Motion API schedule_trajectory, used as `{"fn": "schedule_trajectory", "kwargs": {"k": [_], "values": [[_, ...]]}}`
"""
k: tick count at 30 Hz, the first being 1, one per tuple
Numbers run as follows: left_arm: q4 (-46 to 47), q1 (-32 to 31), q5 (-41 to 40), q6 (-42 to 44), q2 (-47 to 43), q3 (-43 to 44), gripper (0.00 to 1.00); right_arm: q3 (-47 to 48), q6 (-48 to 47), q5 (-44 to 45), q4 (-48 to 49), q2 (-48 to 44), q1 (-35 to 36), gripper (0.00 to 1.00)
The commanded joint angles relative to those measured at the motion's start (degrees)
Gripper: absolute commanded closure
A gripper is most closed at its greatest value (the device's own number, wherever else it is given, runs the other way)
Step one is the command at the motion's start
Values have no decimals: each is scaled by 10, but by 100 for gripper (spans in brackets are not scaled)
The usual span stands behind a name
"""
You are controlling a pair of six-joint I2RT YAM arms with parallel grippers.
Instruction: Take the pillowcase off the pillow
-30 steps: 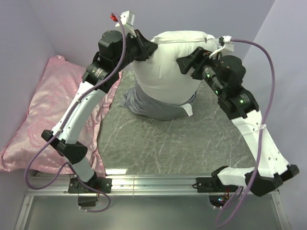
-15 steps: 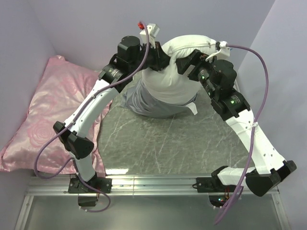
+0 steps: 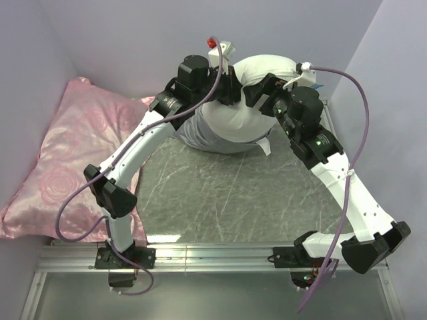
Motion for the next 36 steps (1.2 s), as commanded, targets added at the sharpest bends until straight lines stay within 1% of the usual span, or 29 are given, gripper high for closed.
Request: {"fn": "schedule_trajectory", "kwargs": {"k": [1,2,3,5,6,7,8,10,12,13,14,16,17,18,19,20,21,22,23,24,25,26,27,29,30,32,33,35,36], "values": [[-58,-50,79,-6,7,-68,100,38,38,-75,37,32,30,11],[-48,-52,82,-5,-8,-85,100,47,35,-62,27,42,31,12],[-23,-53,87,-6,-23,-121,100,58,34,-57,19,45,30,20],[7,-53,111,-15,-70,-157,100,71,26,-53,7,49,30,40],[38,-53,120,-22,-85,-192,100,83,24,-46,2,50,29,73],[51,-53,136,-29,-97,-204,100,91,21,-42,-10,51,29,88],[61,-53,145,-31,-115,-214,100,102,19,-39,-17,55,29,99],[71,-52,148,-36,-132,-228,99,137,11,-26,-42,57,30,100],[59,-52,120,-27,-137,-215,99,173,5,-12,-57,52,28,100],[57,-53,95,-26,-152,-213,95,184,3,-7,-68,50,28,100],[66,-53,27,-28,-165,-217,74,197,1,-2,-75,44,26,100],[87,-52,-54,-38,-217,-241,51,245,-2,10,-104,45,20,100],[111,-52,-129,-37,-235,-257,33,267,-2,11,-118,56,15,100],[120,-51,-167,-37,-254,-267,29,312,-2,9,-133,65,10,100],[132,-52,-212,-35,-294,-280,26,333,0,-7,-160,74,-6,100],[149,-52,-251,-33,-315,-314,24,349,4,-20,-166,88,-12,100],[166,-53,-329,-40,-337,-340,23,370,16,-33,-170,93,-22,100],[180,-52,-355,-50,-379,-369,21,380,21,-65,-170,96,-30,100],[186,-53,-381,-59,-396,-418,21,391,26,-74,-172,107,-45,100],[192,-52,-441,-75,-412,-444,21,422,34,-79,-178,115,-51,100],[210,-51,-451,-87,-443,-476,20,437,41,-88,-188,130,-61,100],[221,-51,-464,-96,-455,-527,18,450,48,-116,-193,137,-82,100],[208,-45,-482,-130,-460,-544,18,468,67,-138,-194,142,-93,100],[211,-38,-475,-155,-465,-601,17,469,81,-164,-185,141,-109,100],[229,-30,-468,-181,-464,-623,17,469,81,-165,-182,139,-111,100],[266,-17,-418,-192,-454,-681,17,474,82,-172,-182,136,-115,100],[321,0,-392,-191,-445,-700,17,477,86,-188,-188,135,-124,100],[341,30,-319,-201,-425,-722,16,474,97,-203,-188,130,-135,100],[353,65,-286,-205,-414,-725,17,474,98,-205,-189,126,-144,100]]}}
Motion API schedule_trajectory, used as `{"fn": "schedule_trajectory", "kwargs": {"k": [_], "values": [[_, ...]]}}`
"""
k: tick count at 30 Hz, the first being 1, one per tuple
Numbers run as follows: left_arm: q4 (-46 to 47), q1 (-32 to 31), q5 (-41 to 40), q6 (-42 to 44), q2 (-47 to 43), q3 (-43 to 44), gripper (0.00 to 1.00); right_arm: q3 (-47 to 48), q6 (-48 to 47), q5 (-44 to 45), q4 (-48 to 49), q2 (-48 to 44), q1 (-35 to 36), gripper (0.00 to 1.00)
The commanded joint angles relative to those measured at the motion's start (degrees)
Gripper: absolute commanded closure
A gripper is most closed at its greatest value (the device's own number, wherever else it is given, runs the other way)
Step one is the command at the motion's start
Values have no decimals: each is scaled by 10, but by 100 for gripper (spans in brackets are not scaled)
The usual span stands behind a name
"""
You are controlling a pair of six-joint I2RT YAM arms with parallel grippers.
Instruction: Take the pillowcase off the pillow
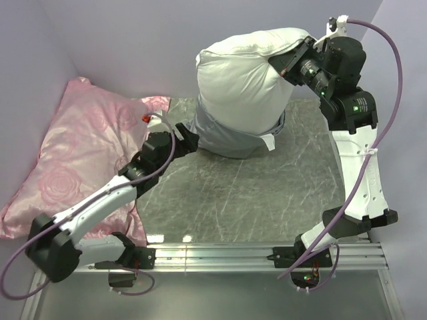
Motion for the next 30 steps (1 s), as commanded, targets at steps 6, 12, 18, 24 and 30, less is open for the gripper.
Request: {"fn": "schedule_trajectory", "kwargs": {"k": [6,12,18,24,30], "values": [[239,109,235,-61,63,-60,17,52,37,-53,90,-45,-37,100],[352,134,298,-114,91,-96,18,38,41,-65,96,-52,-48,100],[450,147,352,-169,173,-79,24,44,52,-78,98,-53,-58,100],[544,152,389,-224,248,-66,44,51,60,-91,98,-45,-64,100],[472,159,377,-230,293,-13,100,87,73,-106,95,-33,-87,100]]}}
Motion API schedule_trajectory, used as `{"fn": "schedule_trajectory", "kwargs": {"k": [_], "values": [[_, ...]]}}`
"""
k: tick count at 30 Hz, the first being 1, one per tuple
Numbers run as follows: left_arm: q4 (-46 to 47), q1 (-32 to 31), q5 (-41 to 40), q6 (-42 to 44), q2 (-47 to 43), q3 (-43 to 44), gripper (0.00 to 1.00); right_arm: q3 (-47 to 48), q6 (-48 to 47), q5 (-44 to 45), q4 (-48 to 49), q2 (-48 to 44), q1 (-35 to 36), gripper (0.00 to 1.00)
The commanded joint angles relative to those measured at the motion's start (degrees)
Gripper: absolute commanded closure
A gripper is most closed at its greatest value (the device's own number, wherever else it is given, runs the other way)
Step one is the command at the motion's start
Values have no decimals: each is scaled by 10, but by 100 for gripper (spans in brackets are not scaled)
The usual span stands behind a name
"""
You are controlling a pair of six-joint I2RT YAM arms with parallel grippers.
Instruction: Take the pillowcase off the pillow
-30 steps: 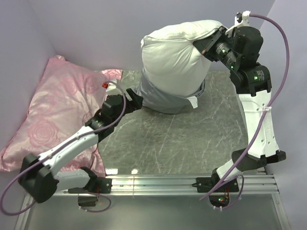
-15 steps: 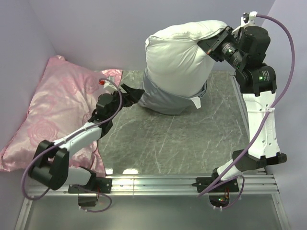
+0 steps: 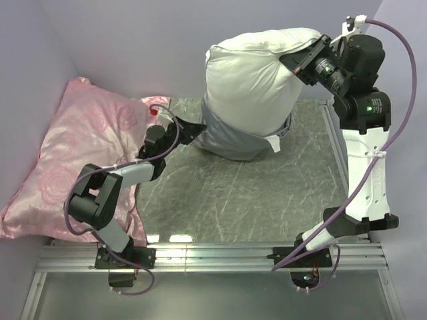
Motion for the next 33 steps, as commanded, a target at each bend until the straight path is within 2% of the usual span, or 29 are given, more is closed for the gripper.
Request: {"fn": "schedule_trajectory", "kwargs": {"k": [1,2,5,10,16,20,24,28,33], "values": [[-55,5,-19,-2,5,57,100,96,37,-22,116,-23,-23,100],[-159,5,-69,3,6,68,100,105,41,-21,117,-20,-27,100],[-259,6,-121,9,38,86,100,102,55,-20,147,-32,-48,100],[-267,21,-134,2,107,68,100,103,94,-23,183,-57,-105,100],[-306,25,-153,15,186,89,100,86,143,-33,227,-78,-183,100],[-332,34,-163,40,180,93,100,103,187,-49,255,-75,-238,100],[-388,43,-211,71,150,119,100,107,245,-67,298,-70,-290,100],[-393,66,-185,65,172,123,100,118,332,-93,342,-56,-344,100],[-400,90,-187,54,188,130,100,98,377,-94,387,-75,-384,100]]}}
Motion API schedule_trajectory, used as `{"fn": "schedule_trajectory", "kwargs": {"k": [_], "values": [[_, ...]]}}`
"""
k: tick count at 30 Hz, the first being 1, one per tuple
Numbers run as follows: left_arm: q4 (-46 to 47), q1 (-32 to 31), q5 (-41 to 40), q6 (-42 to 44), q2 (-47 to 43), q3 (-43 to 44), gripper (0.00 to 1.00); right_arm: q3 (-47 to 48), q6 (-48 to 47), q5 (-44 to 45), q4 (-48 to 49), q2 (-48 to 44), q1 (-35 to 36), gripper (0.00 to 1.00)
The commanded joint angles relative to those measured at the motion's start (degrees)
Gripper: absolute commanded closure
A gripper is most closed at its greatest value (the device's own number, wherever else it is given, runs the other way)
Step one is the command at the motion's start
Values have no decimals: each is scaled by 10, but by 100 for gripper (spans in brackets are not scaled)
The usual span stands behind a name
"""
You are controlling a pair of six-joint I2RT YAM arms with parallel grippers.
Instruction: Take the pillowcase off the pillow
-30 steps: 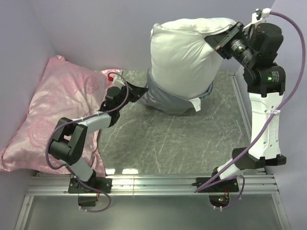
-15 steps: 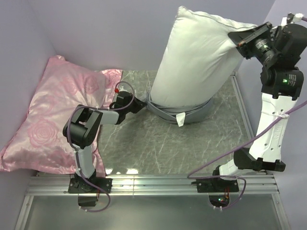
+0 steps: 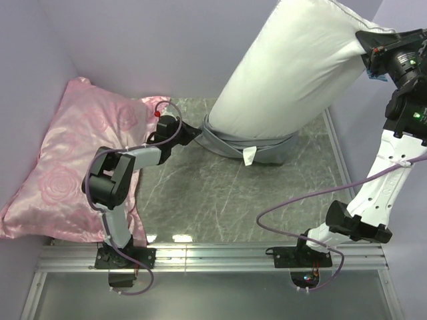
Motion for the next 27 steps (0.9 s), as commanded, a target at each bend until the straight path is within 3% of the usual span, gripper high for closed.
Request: {"fn": "schedule_trajectory", "kwargs": {"k": [1,11,27], "values": [[-142,70,-108,31,42,-22,100,51,97,70,330,-72,-71,100],[-237,125,-142,42,-50,38,100,54,225,46,402,-58,-154,100],[-315,158,-130,51,50,137,100,48,317,20,457,-41,-217,100]]}}
